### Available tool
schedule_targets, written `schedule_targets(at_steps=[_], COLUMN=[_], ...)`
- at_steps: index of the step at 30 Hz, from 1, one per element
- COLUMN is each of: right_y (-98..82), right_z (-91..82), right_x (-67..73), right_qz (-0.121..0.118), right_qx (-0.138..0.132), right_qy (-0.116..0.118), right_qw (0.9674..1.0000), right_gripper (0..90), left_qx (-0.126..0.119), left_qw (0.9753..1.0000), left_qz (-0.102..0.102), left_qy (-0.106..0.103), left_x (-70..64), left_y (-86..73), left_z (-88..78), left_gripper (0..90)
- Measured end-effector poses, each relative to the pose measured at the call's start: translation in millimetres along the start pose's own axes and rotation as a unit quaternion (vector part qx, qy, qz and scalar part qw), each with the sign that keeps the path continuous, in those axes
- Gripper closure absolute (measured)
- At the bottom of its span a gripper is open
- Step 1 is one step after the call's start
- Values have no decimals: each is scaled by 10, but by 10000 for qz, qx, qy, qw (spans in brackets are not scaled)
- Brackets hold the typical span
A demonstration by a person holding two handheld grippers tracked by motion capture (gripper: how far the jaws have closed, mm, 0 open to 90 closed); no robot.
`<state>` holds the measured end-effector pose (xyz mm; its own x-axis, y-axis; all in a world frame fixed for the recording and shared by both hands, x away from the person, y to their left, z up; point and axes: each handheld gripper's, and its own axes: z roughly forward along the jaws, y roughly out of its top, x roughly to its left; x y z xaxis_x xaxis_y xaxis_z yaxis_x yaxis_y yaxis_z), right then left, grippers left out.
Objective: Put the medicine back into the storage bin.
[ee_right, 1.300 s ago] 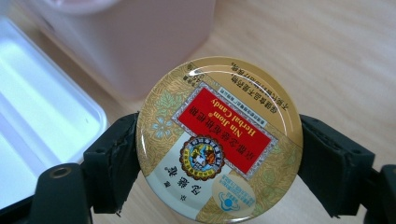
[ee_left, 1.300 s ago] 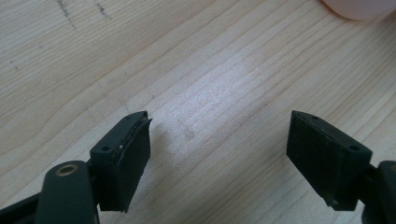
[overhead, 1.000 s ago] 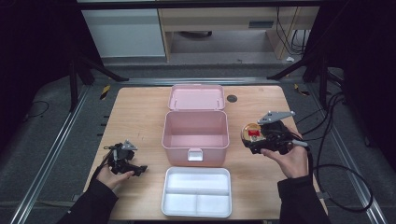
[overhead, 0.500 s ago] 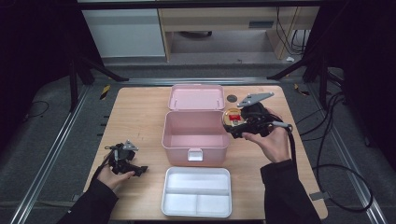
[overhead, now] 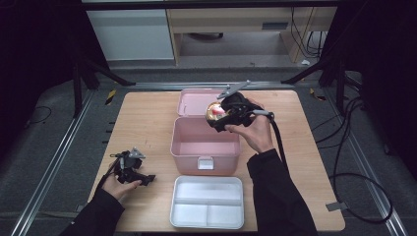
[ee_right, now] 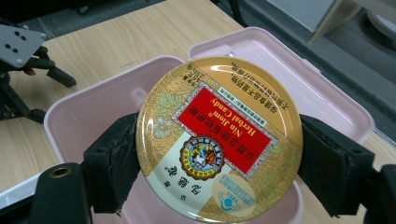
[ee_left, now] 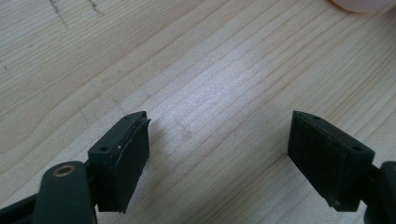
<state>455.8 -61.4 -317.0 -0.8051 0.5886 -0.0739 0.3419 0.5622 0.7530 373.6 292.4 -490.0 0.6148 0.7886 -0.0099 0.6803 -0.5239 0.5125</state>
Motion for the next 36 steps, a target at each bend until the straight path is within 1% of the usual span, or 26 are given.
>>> schedule_targets(at_steps=[3,5,7,12,16,23,25,28,36], right_y=[66,90,102,98,71,13,-26,-91,-222], right_z=[177,277,376,614,780,980,1027,1100,1270], right_x=[34,60,87,140,186,250,256,254,266], right_qz=[-80,-105,-181,-301,-407,-568,-545,-548,-534], right_qx=[127,159,201,403,547,756,747,821,1153], right_qy=[84,181,269,470,562,619,687,723,855], right_qw=[9999,9997,9993,9976,9961,9936,9933,9925,9882], right_gripper=[207,207,207,207,207,207,207,207,206], left_qx=[-13,-3,5,23,29,20,15,34,35], left_qw=[10000,10000,10000,10000,10000,10000,10000,10000,10000], left_qz=[-7,-3,0,20,16,16,10,16,22], left_qy=[-3,-3,-5,-8,-10,-9,-17,-11,-3], left_x=[5,5,4,1,2,5,6,4,3], left_y=[-3,-4,-4,-2,-2,-3,-3,-2,-2], left_z=[4,7,10,13,15,11,11,15,18], left_gripper=[203,203,202,202,201,201,201,201,200])
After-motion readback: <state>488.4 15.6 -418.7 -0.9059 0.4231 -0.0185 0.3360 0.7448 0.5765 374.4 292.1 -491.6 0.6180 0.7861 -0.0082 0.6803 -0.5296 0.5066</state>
